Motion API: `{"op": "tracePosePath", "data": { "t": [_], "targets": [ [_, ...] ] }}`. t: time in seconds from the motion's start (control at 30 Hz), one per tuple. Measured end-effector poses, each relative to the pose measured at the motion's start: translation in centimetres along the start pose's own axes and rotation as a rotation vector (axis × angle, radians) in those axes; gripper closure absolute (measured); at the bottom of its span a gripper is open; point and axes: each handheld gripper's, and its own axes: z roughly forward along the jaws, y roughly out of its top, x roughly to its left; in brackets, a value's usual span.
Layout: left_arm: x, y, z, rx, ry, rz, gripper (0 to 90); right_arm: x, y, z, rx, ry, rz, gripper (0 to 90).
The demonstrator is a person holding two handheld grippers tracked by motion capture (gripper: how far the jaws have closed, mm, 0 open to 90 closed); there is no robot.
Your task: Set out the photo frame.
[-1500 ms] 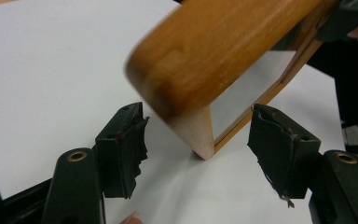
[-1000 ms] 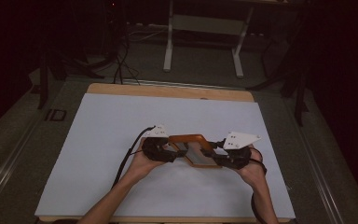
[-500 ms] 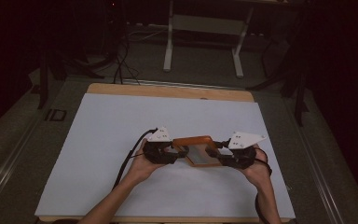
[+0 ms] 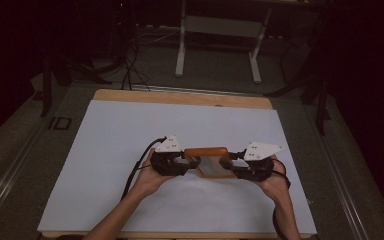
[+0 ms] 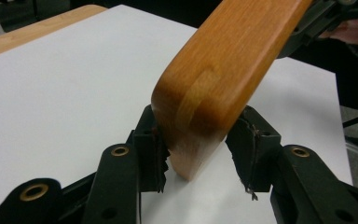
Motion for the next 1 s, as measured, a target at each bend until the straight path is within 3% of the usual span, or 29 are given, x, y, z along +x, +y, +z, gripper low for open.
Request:
{"op": "tracePosePath", "data": {
  "t": [1.0],
  "targets": [
    [0.1, 0.8, -3.4, 0.015, 0.043, -0.021, 58.2, 0.5, 0.7, 1.8, -0.066, 0.045, 0.088, 64.5]
  ]
}}
